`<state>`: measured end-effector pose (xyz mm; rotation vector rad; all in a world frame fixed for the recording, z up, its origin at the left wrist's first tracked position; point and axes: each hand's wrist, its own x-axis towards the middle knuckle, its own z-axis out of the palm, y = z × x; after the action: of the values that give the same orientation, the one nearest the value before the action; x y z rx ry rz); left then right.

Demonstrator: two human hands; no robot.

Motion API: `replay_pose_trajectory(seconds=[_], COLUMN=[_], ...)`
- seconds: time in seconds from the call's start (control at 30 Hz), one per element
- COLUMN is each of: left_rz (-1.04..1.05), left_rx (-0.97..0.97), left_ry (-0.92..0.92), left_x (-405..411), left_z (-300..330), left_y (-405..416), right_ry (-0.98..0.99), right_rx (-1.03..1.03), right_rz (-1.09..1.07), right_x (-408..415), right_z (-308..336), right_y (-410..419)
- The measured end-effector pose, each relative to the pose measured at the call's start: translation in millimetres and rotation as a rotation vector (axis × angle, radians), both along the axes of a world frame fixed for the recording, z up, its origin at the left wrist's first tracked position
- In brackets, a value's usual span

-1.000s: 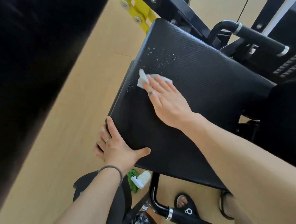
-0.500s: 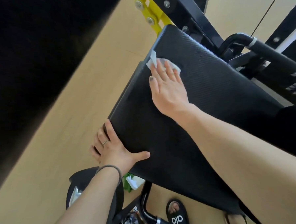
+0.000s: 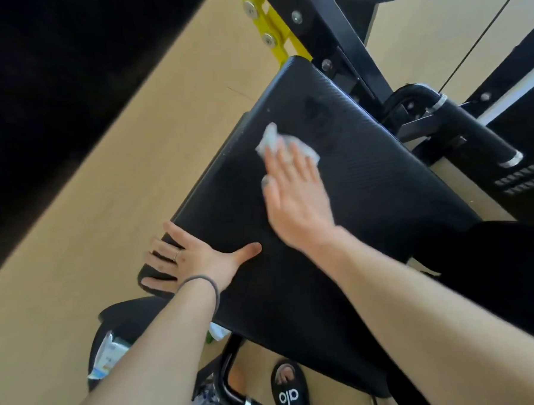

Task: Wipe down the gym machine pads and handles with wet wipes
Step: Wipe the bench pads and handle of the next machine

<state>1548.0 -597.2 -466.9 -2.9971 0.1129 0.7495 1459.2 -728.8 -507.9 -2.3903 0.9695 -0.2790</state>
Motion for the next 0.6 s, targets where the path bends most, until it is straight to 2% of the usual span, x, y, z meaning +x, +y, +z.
replay_pose_trajectory(seconds=[0.07, 0.13, 0.17, 0.2, 0.27, 0.3, 0.37, 0.43, 0.5, 0.57, 0.6], left_rz=[-0.006, 0.003, 0.005, 0.004, -0.002, -0.005, -0.002, -0.005, -0.004, -0.004, -0.005], left_rx=[0.005, 0.002, -0.002, -0.01, -0.02, -0.022, -0.024, -0.02, -0.018, -0.027, -0.035], left_ry=[-0.014, -0.015, -0.005, 0.004, 0.011, 0.012, 0.011, 0.008, -0.003, -0.015, -0.015], left_x=[-1.1, -0.6, -0.7, -1.3, -2.6, -2.4, -2.0, -3.2, -3.6, -3.5, -3.6], left_z=[-0.3, 0.4, 1.5, 2.6, 2.3, 2.2, 3.4, 4.1, 4.2, 4.3, 3.8], left_y=[0.0, 1.0, 1.2, 0.9, -0.3, -0.5, -0.6, -1.2, -1.4, -1.2, -1.1], right_ry=[0.006, -0.006, -0.018, -0.029, 0.054, 0.093, 0.099, 0.054, 0.046, 0.046, 0.037], right_rx=[-0.063, -0.15, -0.161, -0.145, -0.001, 0.081, 0.117, 0.055, 0.029, 0.007, -0.02], right_rz=[0.323, 0.482, 0.411, 0.246, -0.086, -0.17, -0.281, -0.278, -0.074, 0.077, 0.062], right_x=[-25.1, -33.9, -30.8, -27.6, -25.0, -23.4, -13.2, -10.6, -22.3, -34.4, -35.2], right_z=[-1.6, -4.7, -6.5, -7.3, -7.3, -10.4, -14.0, -14.0, -13.5, -14.2, -15.6], right_y=[31.1, -8.3, -36.4, -65.8, -116.6, -125.4, -103.4, -50.1, -4.3, -12.7, -35.0])
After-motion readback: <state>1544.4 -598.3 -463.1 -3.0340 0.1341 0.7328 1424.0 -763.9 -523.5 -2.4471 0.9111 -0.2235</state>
